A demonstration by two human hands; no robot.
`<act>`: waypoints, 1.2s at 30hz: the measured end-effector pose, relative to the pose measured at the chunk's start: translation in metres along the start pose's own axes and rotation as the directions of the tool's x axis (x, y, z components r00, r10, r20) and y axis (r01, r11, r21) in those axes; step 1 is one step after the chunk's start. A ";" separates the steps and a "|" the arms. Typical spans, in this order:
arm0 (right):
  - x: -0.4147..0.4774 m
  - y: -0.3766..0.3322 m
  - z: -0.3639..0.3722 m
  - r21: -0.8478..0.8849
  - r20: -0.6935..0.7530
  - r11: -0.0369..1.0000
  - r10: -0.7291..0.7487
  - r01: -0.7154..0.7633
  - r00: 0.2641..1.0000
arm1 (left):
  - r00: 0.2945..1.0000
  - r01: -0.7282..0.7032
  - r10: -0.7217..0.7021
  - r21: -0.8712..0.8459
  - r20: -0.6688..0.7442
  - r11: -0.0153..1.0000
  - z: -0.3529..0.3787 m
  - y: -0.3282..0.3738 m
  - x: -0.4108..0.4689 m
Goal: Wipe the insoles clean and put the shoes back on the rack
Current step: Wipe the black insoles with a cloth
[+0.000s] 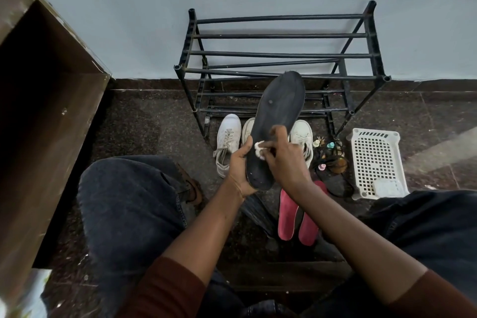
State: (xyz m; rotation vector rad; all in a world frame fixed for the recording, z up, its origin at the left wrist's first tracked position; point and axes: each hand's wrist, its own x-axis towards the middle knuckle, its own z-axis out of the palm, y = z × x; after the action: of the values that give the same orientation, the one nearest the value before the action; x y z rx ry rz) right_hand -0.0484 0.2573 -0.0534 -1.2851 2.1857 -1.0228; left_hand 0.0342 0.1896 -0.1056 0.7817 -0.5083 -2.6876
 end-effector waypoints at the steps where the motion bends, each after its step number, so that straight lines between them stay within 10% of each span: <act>1: -0.008 -0.004 0.004 0.015 0.035 1.000 -0.012 0.012 0.999 | 1.000 0.017 -0.017 -0.011 0.002 1.000 0.000 0.002 -0.002; 8: -0.036 -0.006 0.004 0.053 0.162 0.992 -0.119 0.112 0.980 | 0.969 -0.044 0.051 -0.032 0.241 0.998 -0.003 0.003 -0.007; 13: -0.017 -0.010 0.005 0.039 0.063 0.999 -0.039 0.036 0.997 | 0.999 0.045 -0.045 0.009 0.021 0.999 -0.006 -0.002 -0.005; 20: -0.047 0.002 0.004 -0.002 0.211 0.958 -0.279 0.286 0.937 | 1.000 0.010 -0.012 -0.061 -0.020 0.998 -0.007 0.006 -0.004; 29: -0.020 0.004 -0.003 -0.058 -0.067 0.997 0.044 -0.048 0.997 | 0.999 -0.008 0.008 -0.004 -0.034 1.000 0.001 0.000 -0.004; 36: -0.053 0.001 0.011 -0.020 0.063 0.998 0.061 -0.060 0.996 | 0.999 -0.002 -0.001 -0.059 -0.054 0.998 -0.003 0.004 -0.004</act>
State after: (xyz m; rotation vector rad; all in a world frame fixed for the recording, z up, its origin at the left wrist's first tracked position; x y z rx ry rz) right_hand -0.0153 0.2992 -0.0623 -1.2350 2.1769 -0.9278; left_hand 0.0400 0.1870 -0.1044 0.8343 -0.4138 -2.6603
